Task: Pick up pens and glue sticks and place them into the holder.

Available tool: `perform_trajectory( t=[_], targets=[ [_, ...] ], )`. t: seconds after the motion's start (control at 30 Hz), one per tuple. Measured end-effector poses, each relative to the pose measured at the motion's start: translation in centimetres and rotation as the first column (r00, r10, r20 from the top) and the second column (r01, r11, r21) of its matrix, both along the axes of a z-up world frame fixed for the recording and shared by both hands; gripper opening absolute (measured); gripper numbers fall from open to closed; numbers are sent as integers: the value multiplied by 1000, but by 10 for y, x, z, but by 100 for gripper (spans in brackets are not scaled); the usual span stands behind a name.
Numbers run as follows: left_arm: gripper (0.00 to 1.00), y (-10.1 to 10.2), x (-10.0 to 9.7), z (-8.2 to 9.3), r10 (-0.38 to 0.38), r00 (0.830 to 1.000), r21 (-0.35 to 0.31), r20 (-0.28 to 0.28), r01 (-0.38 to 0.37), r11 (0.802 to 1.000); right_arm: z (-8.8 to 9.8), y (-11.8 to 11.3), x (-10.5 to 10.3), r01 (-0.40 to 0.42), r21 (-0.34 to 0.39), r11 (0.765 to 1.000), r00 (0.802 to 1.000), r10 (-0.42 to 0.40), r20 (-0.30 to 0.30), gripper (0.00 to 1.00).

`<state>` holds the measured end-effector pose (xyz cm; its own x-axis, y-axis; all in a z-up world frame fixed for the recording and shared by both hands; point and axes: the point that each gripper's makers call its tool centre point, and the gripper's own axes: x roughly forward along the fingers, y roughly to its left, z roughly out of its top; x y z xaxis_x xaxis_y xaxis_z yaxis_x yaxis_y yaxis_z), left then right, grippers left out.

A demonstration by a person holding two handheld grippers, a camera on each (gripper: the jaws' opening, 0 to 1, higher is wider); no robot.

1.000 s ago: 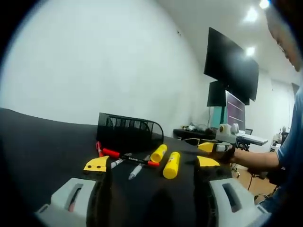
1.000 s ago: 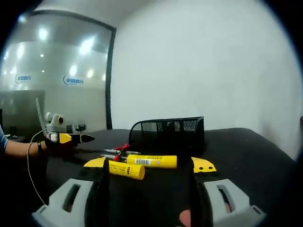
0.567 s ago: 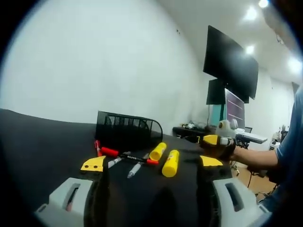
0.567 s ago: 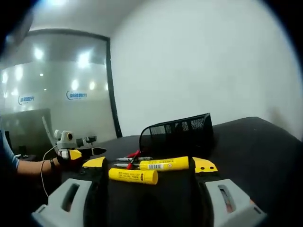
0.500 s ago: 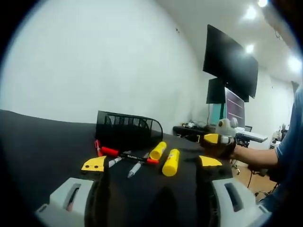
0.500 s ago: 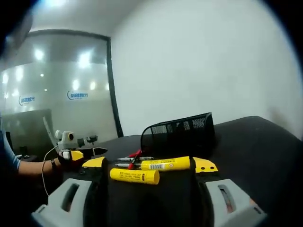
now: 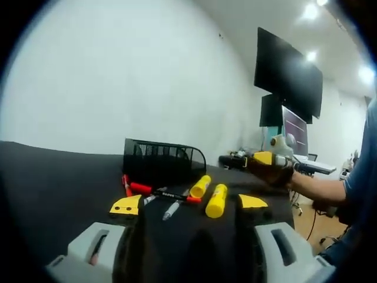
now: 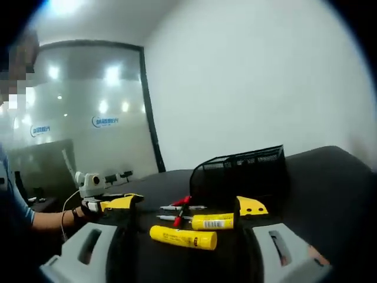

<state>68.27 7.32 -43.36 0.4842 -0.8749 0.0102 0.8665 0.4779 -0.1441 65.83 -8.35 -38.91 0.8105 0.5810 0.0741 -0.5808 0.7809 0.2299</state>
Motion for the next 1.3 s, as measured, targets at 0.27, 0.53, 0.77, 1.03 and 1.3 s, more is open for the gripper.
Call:
perform_trajectory(
  t=[0.27,0.53,0.77,1.03,1.3],
  targets=[
    [52,2,0,-1,7,1000,6,2,-7,1000,9,23,21,-42,-53,998,999,42,-3,59],
    [47,2,0,0,7,1000,3,4,-7,1000,3,39,43,-87,-140,986,994,76,-84,46],
    [51,3,1,1,5,1000,-9,-3,-5,1000,-13,54,58,-139,-231,963,978,96,-185,41],
    [52,2,2,0,3,1000,-3,3,-3,1000,-33,63,76,-147,-316,937,958,55,-280,28],
    [53,2,2,0,-3,1000,-3,9,3,1000,-61,75,87,-150,-376,914,933,5,-360,20]
  ],
)
